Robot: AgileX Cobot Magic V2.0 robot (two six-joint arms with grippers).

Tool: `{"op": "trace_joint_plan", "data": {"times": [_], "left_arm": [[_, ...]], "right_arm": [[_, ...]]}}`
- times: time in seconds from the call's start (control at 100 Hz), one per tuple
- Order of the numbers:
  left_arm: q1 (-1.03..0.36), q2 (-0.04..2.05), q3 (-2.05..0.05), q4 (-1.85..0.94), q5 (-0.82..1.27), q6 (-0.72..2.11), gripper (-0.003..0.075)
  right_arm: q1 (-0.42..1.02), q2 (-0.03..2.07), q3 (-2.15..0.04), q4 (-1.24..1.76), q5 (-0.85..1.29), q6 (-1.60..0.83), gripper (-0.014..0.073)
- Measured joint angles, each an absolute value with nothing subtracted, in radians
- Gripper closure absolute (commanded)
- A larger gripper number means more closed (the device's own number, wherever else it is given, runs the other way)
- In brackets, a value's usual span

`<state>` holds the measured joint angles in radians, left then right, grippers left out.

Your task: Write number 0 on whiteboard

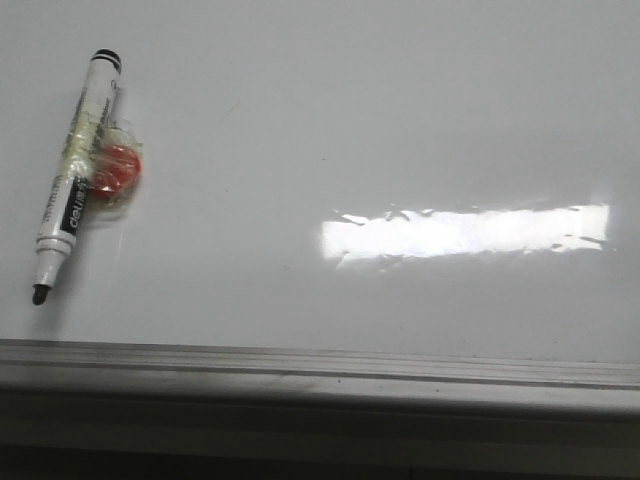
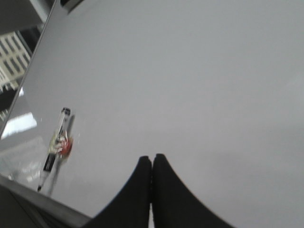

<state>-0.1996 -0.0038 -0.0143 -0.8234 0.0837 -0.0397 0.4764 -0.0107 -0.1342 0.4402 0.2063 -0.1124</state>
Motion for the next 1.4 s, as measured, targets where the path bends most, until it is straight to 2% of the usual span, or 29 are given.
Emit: {"op": "trace_joint_plan", "data": {"times": [0.11, 0.22, 0.32, 0.39, 0.44, 0.51, 0.61, 0.7, 1.04, 1.4], "left_arm": [[-0.200, 0.052, -0.122, -0.618, 0.263, -0.038, 0.0739], [-0.200, 0.207, -0.285, -0.460, 0.440, 0.012, 0.0722], [-0.200, 0.397, -0.433, -0.425, 0.580, 0.130, 0.0638], [-0.200, 0.526, -0.528, -0.429, 0.672, 0.199, 0.0544], [-0.200, 0.610, -0.583, -0.448, 0.729, 0.237, 0.0468], [-0.200, 0.714, -0.642, -0.479, 0.796, 0.291, 0.0414], [-0.226, 0.822, -0.694, -0.498, 0.856, 0.329, 0.0414], [-0.286, 0.881, -0.719, -0.504, 0.870, 0.335, 0.0414], [-0.526, 0.986, -0.760, -0.400, 0.771, 0.075, 0.0416], [-0.550, 1.108, -0.761, -0.336, 0.680, -0.012, 0.0416]], "right_arm": [[0.476, 0.015, -0.242, 0.296, 0.388, -0.123, 0.0633], [0.476, 0.102, -0.349, 0.151, 0.535, -0.127, 0.0633], [0.476, 0.199, -0.429, 0.034, 0.614, -0.131, 0.0625], [0.474, 0.268, -0.477, -0.009, 0.637, -0.131, 0.0580], [0.474, 0.313, -0.506, -0.022, 0.639, -0.133, 0.0510], [0.474, 0.369, -0.539, -0.025, 0.637, -0.133, 0.0364], [0.474, 0.434, -0.570, 0.000, 0.621, -0.133, 0.0134], [0.474, 0.473, -0.581, 0.048, 0.608, -0.133, 0.0043], [0.474, 0.518, -0.584, 0.087, 0.564, -0.133, 0.0047], [0.474, 0.518, -0.584, 0.089, 0.553, -0.133, 0.0048]]}}
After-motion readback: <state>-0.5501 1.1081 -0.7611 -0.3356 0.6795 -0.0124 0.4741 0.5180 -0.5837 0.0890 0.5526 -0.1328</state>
